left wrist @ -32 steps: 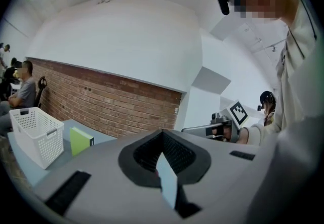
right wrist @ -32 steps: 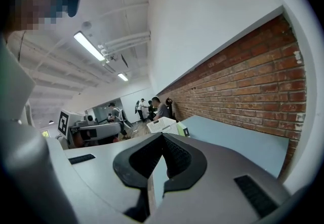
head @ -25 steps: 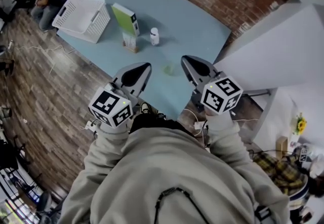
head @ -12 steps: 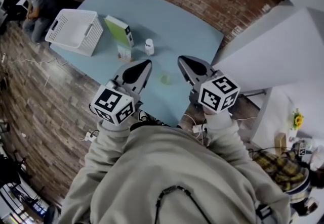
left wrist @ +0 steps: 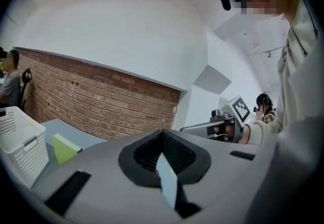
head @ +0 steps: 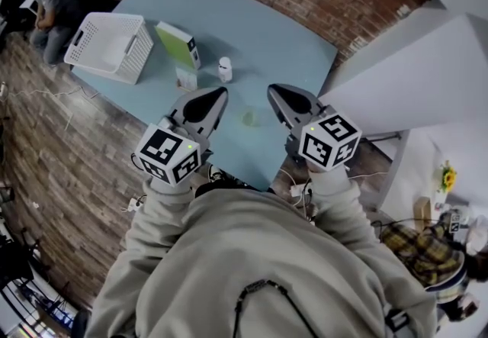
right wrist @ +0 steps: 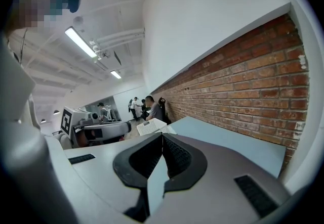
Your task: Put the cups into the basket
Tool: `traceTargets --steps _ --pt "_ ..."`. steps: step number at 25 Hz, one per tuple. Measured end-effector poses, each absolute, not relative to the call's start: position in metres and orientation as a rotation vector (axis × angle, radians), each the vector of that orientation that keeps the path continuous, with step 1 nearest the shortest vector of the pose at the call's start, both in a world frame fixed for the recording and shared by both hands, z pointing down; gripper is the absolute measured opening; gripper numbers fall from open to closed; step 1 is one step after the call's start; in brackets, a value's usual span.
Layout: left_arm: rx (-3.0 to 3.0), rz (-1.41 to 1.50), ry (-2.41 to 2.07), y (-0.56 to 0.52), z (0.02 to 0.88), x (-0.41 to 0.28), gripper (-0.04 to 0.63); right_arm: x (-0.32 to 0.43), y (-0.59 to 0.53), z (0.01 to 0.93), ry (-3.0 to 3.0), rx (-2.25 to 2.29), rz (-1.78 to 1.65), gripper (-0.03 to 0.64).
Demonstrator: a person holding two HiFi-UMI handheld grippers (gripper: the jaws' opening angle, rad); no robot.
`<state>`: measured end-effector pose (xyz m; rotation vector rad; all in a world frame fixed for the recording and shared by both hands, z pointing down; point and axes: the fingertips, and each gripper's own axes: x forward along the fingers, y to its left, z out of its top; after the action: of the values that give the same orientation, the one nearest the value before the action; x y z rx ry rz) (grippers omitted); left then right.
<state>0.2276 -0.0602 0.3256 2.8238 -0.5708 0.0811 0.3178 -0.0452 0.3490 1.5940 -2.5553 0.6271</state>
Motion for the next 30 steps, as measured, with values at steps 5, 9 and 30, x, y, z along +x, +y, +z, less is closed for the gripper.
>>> traceTargets --steps 5,9,30 --pt "2.797 0.101 -0.580 -0.065 0.337 0.222 -0.003 0.321 -0.048 0.363 -2.526 1.586 0.661 0.011" --pt "2.771 0.111 -0.566 -0.067 0.350 0.225 -0.003 0.323 -0.052 0.383 -2.477 1.596 0.714 0.012" --pt "2.537 0.257 -0.530 -0.072 0.478 0.220 -0.003 0.340 -0.065 0.525 -2.216 1.598 1.031 0.014"
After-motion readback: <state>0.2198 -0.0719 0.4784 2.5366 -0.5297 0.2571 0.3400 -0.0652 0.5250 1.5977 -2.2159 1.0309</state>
